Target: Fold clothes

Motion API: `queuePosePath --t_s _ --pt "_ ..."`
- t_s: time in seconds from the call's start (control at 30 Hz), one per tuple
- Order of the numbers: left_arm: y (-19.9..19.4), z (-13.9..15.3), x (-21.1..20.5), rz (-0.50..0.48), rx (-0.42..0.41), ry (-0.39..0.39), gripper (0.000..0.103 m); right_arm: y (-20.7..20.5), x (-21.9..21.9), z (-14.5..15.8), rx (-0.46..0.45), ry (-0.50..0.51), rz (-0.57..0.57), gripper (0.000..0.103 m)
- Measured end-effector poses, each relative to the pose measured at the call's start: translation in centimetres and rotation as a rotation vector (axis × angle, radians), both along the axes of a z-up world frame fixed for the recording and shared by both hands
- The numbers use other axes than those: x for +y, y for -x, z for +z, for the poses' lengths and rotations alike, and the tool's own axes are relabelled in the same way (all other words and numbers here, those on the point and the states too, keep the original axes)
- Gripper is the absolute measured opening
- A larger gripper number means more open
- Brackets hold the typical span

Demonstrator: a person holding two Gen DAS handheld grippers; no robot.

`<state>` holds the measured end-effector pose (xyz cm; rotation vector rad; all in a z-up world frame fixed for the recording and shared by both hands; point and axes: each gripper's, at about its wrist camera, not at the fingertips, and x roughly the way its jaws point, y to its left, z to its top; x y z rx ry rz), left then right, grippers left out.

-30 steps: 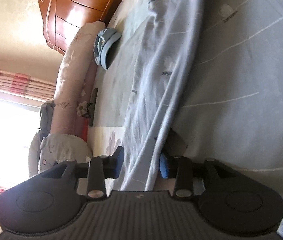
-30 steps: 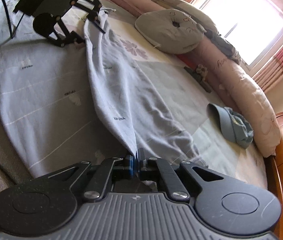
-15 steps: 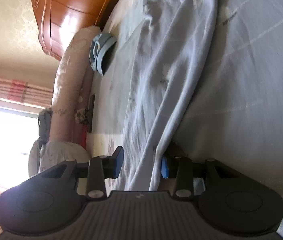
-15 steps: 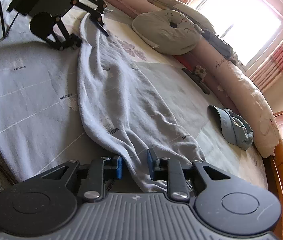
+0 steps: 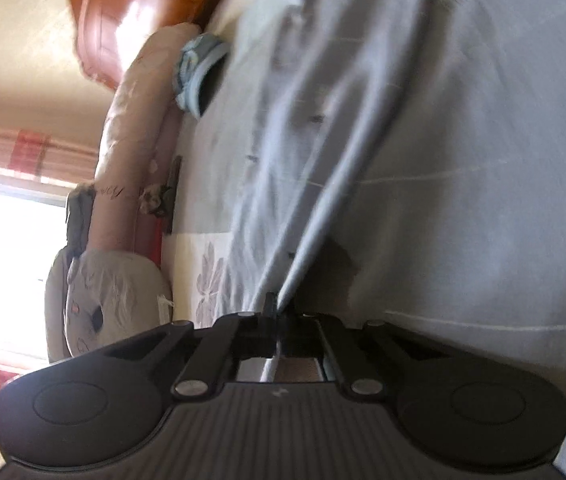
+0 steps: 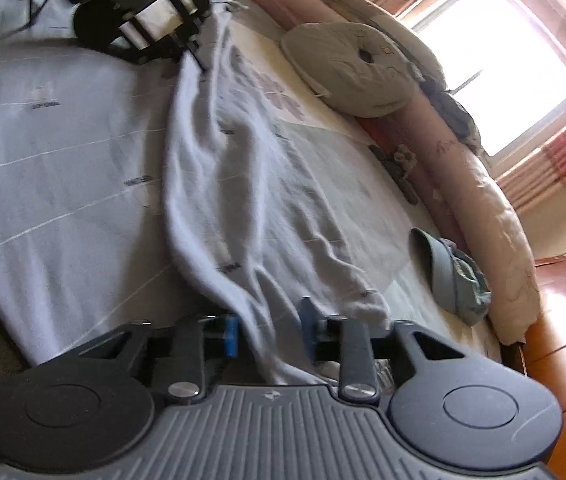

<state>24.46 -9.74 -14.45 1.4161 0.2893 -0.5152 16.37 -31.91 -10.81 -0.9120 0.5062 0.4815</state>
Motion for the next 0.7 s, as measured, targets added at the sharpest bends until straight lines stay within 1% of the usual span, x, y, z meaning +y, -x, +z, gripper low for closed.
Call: queuePosePath --t_s 0.03,0.07,0.13,0.27,0.4,0.5,0.7 --pt "0.1 0.4 0.0 -0.004 -0.011 -0.001 0.0 0.1 0.1 0.0 0.006 0.004 0.007 0.008" --pt "0.2 0.8 0.1 -0.005 -0.019 0.001 0.0 0.1 0.0 0.0 -0.001 0.007 0.006 0.004" --pt "0.5 1.9 0.1 -0.007 -0.026 0.009 0.0 0.1 -0.1 0.2 -0.013 0.01 0.003 0.004" --pt "1.1 4.0 0.2 -0.023 -0.05 0.006 0.0 -0.3 -0.9 1.8 -0.029 -0.043 -0.027 0.003" --pt "2.1 6.2 0.4 -0.033 -0.059 0.034 0.0 -0.3 -1.8 3.1 -0.057 -0.062 -0.037 0.003" --pt "2.9 7.4 0.2 -0.04 -0.042 0.048 0.0 0.1 -2.3 3.8 -0.061 -0.08 -0.032 0.003" --pt "5.3 9.4 0.1 -0.05 0.04 0.075 0.0 1.1 -3.4 5.1 -0.063 -0.118 -0.006 0.003"
